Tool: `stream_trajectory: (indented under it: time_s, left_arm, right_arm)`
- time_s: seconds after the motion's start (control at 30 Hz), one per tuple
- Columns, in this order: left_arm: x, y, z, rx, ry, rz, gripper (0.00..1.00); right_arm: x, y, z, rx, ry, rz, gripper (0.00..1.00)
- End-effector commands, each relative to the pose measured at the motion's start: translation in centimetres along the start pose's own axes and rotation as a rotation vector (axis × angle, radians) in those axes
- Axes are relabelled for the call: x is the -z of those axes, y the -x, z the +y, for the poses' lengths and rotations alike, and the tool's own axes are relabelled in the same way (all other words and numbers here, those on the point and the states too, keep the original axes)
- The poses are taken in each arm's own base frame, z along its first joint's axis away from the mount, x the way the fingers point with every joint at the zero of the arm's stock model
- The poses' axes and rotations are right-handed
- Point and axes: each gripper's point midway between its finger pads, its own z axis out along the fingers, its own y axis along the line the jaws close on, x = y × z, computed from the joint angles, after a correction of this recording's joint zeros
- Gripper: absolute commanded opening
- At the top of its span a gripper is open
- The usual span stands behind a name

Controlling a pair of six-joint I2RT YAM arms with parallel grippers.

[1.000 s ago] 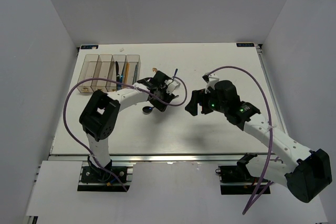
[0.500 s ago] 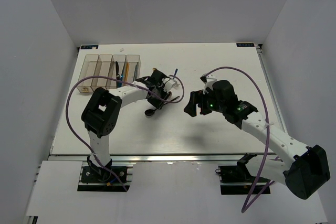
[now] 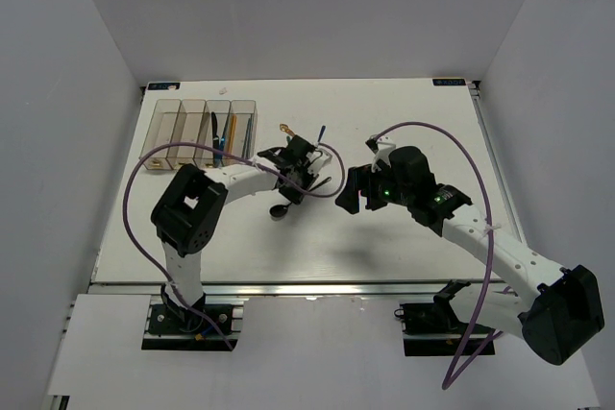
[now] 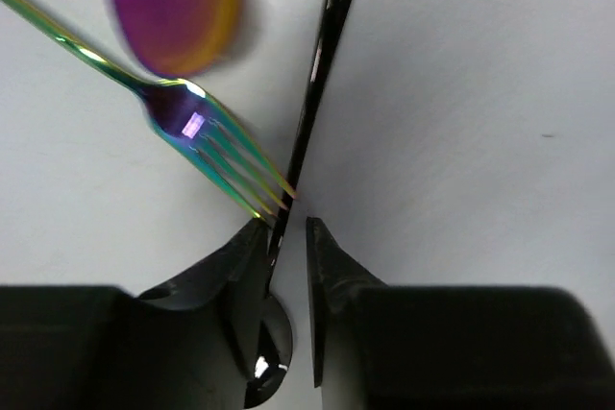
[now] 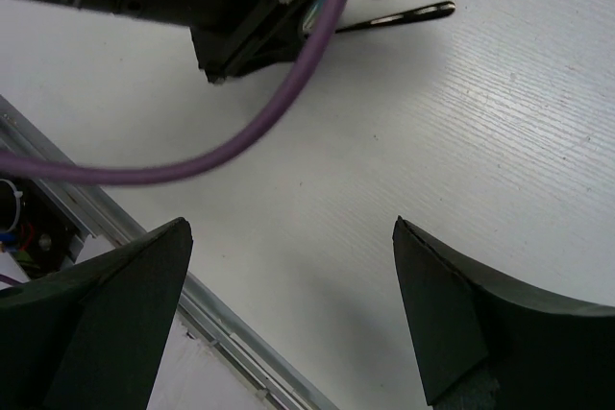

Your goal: Sort the eating utensils into containers

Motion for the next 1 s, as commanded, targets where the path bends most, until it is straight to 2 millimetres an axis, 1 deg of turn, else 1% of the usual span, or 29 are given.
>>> stream_trajectory:
  time_s: [0.0,0.07,0.1,0.13,0.2,0.23,0.3,0.4,0.47,0.5,0.53,0.57,0.6,0.63,0.67,0.7,0.73,0.77,0.8,0.83,0.87,0.9,0.93,0.97]
  left_arm:
    - [0.0,-3.4,-3.9,-0.006,-0.024,0.079,0.31]
    - [-0.3,-4.5,-5.0,-0.004,-0.003,0.097,0.22]
    - [-0.6,-5.5,-5.3,0.006,0.004,0.121,0.19]
    - [-0.8,-6.0,-5.8,-0.004,0.006,0.131,0.11]
    - [-1.1,-6.9,-6.2,0.001,0.010,0.149,0.07]
    - [-1.1,-7.0,-6.7,-0.008,0.005,0.149,0.00]
    - [-1.2,-6.9,-7.2,-0.002,0.001,0.144,0.00]
    - [-0.5,-5.8,-8.4,-0.002,-0.040,0.102,0.00]
    - [1.1,-3.6,-9.6,-0.002,-0.096,0.027,0.00]
    - [1.8,-2.7,-9.8,0.004,-0.105,-0.007,0.00]
    - [3.7,-0.5,-9.8,0.009,-0.106,-0.090,0.00]
    - [4.9,0.6,-9.6,0.012,-0.100,-0.136,0.00]
    - [6.0,1.9,-9.1,0.030,-0.076,-0.186,0.00]
    - [8.5,4.1,-7.7,0.053,-0.008,-0.282,0.00]
    - [9.7,5.0,-6.8,0.066,0.034,-0.323,0.00]
    - [10.9,5.9,-5.7,0.091,0.080,-0.357,0.00]
    - [11.9,6.3,-3.8,0.125,0.139,-0.375,0.00]
    - [13.8,7.5,-1.7,0.160,0.211,-0.423,0.00]
    - [14.4,7.7,-0.2,0.177,0.250,-0.429,0.00]
    - [15.1,7.6,3.2,0.227,0.311,-0.430,0.00]
    - [16.2,8.4,5.5,0.261,0.351,-0.458,0.00]
    - [16.6,8.7,7.4,0.256,0.365,-0.466,0.00]
    - [17.5,8.6,11.8,0.311,0.428,-0.489,0.00]
    - [18.7,9.2,14.3,0.305,0.475,-0.513,0.00]
  right_arm:
    - [0.2,1.5,0.9,0.017,0.042,-0.050,0.89]
    - [0.1,1.5,1.0,0.017,0.045,-0.050,0.89]
    - [0.1,1.6,1.1,0.015,0.049,-0.052,0.89]
    - [0.2,1.8,1.1,0.013,0.049,-0.056,0.89]
    - [0.2,1.8,1.2,0.014,0.051,-0.058,0.89]
    - [0.2,1.9,1.2,0.014,0.051,-0.062,0.89]
    - [0.3,1.9,1.1,0.014,0.046,-0.062,0.89]
    - [0.6,2.1,0.9,0.023,0.026,-0.067,0.89]
    - [1.2,2.5,0.6,0.030,-0.002,-0.085,0.89]
    - [1.4,2.7,0.5,0.032,-0.011,-0.091,0.89]
    - [1.6,2.9,0.4,0.034,-0.019,-0.100,0.89]
    - [2.2,3.5,0.2,0.036,-0.040,-0.125,0.89]
    - [2.4,3.5,0.1,0.035,-0.052,-0.129,0.89]
    - [3.0,4.0,0.0,0.038,-0.065,-0.155,0.89]
    - [3.3,4.4,0.0,0.041,-0.070,-0.169,0.89]
    - [3.6,4.5,-0.1,0.041,-0.081,-0.171,0.89]
    - [4.0,4.8,-0.3,0.044,-0.099,-0.190,0.89]
    - [4.3,5.0,-0.5,0.044,-0.108,-0.195,0.89]
    - [4.6,5.2,-0.6,0.047,-0.117,-0.201,0.89]
    - [4.9,5.4,-0.7,0.049,-0.123,-0.213,0.89]
    - [4.9,5.5,-0.8,0.050,-0.128,-0.217,0.89]
    - [5.1,5.7,-0.8,0.055,-0.130,-0.221,0.89]
    - [5.1,5.8,-0.7,0.057,-0.130,-0.224,0.89]
    - [5.1,5.9,-0.7,0.057,-0.127,-0.223,0.89]
